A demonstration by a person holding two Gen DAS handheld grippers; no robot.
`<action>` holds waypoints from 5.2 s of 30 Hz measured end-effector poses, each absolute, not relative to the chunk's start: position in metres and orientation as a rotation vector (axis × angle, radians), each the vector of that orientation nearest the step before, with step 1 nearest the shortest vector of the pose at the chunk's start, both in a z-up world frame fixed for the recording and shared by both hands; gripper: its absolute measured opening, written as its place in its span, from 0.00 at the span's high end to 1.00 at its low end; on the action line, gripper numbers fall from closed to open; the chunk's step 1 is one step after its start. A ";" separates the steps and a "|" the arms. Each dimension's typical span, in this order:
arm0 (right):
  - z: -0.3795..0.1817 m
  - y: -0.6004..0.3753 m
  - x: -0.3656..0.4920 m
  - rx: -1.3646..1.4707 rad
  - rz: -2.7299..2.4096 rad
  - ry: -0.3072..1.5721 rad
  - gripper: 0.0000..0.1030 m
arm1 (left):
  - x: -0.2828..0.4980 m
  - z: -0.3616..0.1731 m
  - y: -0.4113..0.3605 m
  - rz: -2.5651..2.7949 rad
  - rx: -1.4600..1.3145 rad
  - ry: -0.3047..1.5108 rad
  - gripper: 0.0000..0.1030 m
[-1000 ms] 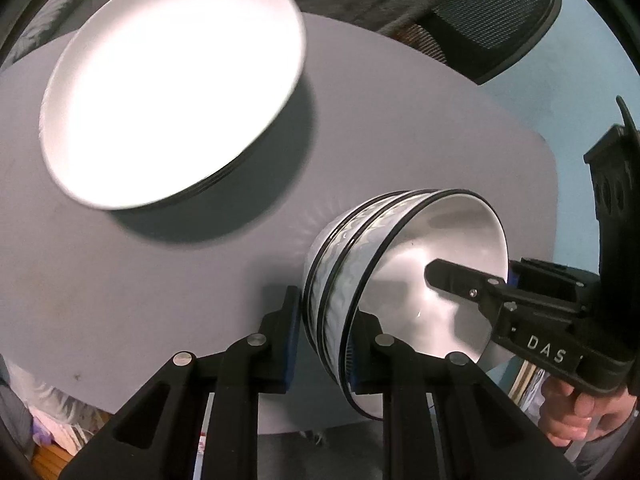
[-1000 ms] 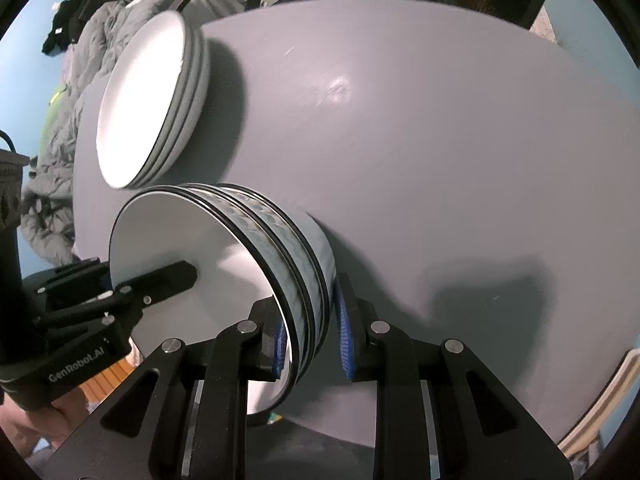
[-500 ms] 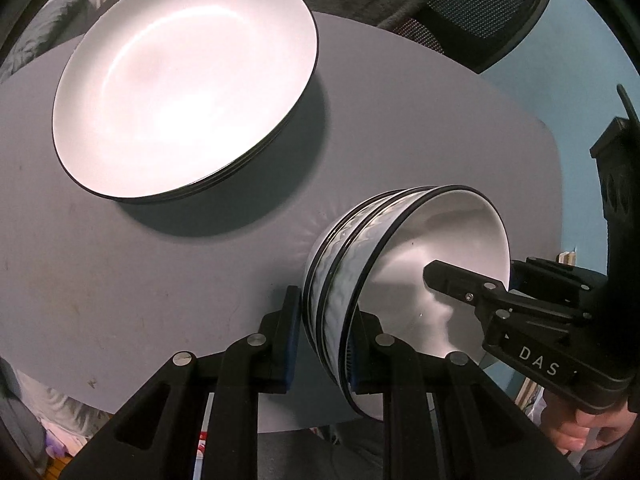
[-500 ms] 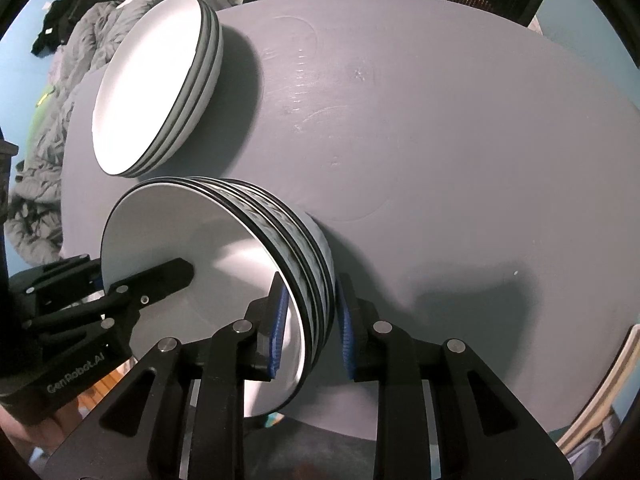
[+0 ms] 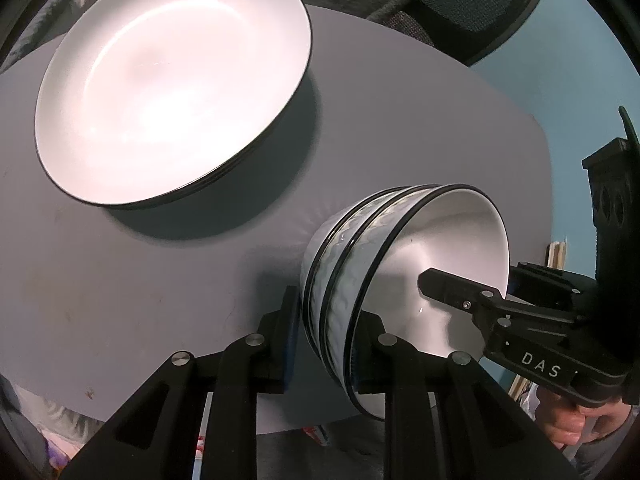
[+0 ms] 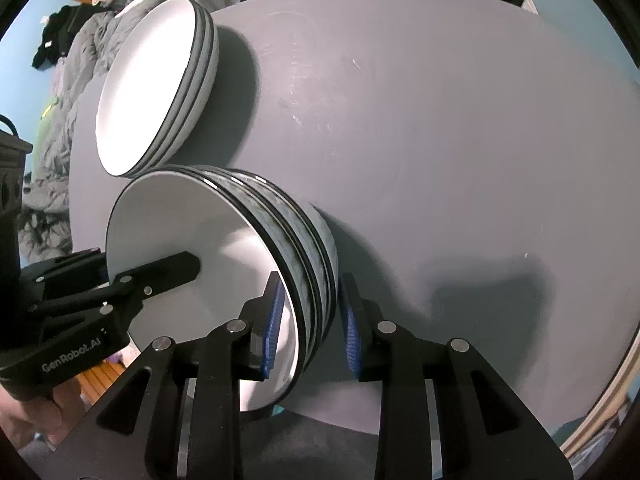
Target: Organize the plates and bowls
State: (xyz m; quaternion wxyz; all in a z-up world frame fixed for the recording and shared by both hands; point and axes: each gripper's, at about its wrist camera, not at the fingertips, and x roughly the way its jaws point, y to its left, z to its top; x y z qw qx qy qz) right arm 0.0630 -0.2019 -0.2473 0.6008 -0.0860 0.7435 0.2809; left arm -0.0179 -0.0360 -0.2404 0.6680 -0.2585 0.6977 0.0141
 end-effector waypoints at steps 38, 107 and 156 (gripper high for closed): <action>-0.209 -0.195 0.045 -0.075 0.522 1.703 0.83 | -0.028 -0.216 -0.026 0.032 -0.519 1.578 0.81; -0.242 -0.155 0.040 -0.145 0.576 1.786 0.83 | -0.019 -0.262 -0.028 0.070 -0.614 1.642 0.81; -0.219 -0.038 0.117 -0.239 0.575 1.646 0.74 | 0.069 -0.245 0.098 0.133 -0.566 1.518 0.74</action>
